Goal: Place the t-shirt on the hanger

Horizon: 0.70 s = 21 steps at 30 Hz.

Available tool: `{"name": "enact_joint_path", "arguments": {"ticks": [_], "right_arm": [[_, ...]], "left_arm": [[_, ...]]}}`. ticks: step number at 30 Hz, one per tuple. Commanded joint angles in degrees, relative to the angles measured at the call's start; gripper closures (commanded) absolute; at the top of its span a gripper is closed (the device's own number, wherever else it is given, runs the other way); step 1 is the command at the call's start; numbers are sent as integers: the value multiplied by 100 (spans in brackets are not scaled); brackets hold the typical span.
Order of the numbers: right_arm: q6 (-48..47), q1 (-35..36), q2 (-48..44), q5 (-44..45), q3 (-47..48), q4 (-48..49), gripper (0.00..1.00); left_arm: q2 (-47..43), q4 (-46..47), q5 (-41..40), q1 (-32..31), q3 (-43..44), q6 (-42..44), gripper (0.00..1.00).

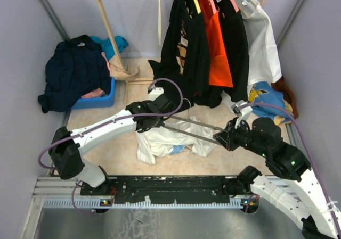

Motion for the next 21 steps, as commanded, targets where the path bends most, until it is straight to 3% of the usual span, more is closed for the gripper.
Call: {"name": "enact_joint_path", "arguments": {"ticks": [1, 21], "right_arm": [[-24, -55, 134, -329, -23, 407, 100], [200, -60, -61, -779, 217, 120, 100]], "left_arm": [[-219, -115, -155, -25, 19, 16, 100], [-288, -197, -188, -24, 27, 57, 100]]}}
